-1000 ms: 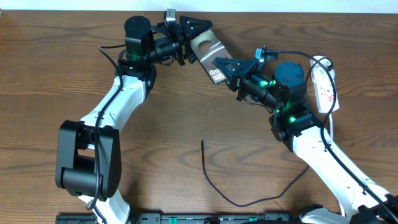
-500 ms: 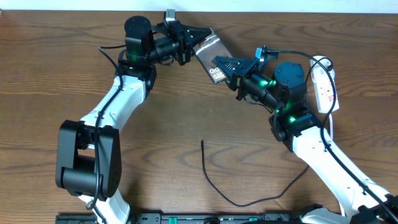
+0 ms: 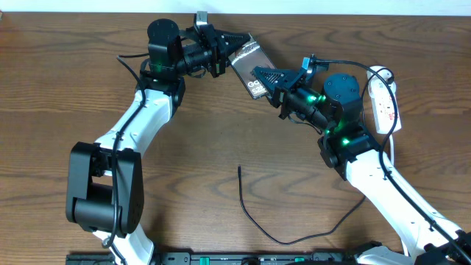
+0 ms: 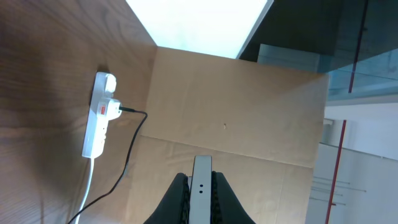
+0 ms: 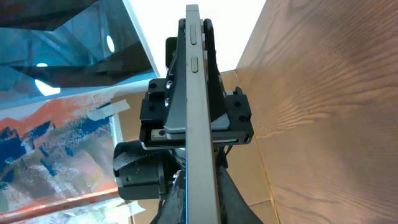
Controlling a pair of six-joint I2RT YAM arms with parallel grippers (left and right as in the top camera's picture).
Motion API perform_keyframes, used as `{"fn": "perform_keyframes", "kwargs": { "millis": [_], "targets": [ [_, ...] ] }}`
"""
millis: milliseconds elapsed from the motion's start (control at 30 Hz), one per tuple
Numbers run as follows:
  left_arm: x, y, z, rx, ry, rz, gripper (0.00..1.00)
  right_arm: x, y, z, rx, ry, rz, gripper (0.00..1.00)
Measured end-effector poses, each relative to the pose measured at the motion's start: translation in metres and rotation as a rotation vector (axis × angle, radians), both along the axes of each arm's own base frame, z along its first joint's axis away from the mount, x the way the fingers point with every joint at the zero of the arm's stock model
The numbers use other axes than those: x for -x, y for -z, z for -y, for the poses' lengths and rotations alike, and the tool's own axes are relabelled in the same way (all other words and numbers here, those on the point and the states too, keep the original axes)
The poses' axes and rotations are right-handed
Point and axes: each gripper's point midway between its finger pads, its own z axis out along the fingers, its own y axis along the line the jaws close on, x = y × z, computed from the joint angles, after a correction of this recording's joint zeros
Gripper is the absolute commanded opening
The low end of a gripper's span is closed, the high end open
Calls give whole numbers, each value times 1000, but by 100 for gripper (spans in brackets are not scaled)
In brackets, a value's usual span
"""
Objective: Plug charger to phone and switch on socket
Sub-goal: 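Regrasp the phone's far end with the left gripper, then open the right gripper and carry the phone upper-left with the left gripper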
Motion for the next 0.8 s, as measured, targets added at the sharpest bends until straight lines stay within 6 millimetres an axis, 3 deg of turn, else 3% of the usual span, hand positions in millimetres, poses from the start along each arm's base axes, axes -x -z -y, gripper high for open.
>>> {"fn": "perform_keyframes", "kwargs": {
  "millis": [67, 133, 167, 233, 300, 367, 667, 800],
  "targets": [
    [0, -1, 0, 1, -1, 5, 7, 0, 0, 0, 0, 0, 1, 1],
    [0, -3, 0, 3, -1, 14, 7, 0, -1, 0, 0, 0, 3, 9],
    [-1, -3, -1, 3, -2, 17, 7, 0, -1, 0, 0, 1, 4, 24],
    [-1, -5, -1, 5, -2, 29, 7, 0, 0, 0, 3, 1, -4, 45],
    [-2, -5, -2, 4, -6, 32, 7, 0, 2, 0, 2, 1, -12, 80],
    [-3, -5, -5, 4, -11, 32, 7, 1, 2, -1, 2, 0, -14, 99],
    [-5, -5, -9, 4, -21, 33, 7, 1, 2, -1, 8, -1, -6, 99],
    [-11, -5, -25, 4, -41, 33, 7, 1, 6, -1, 33, -4, -4, 99]
  ]
}}
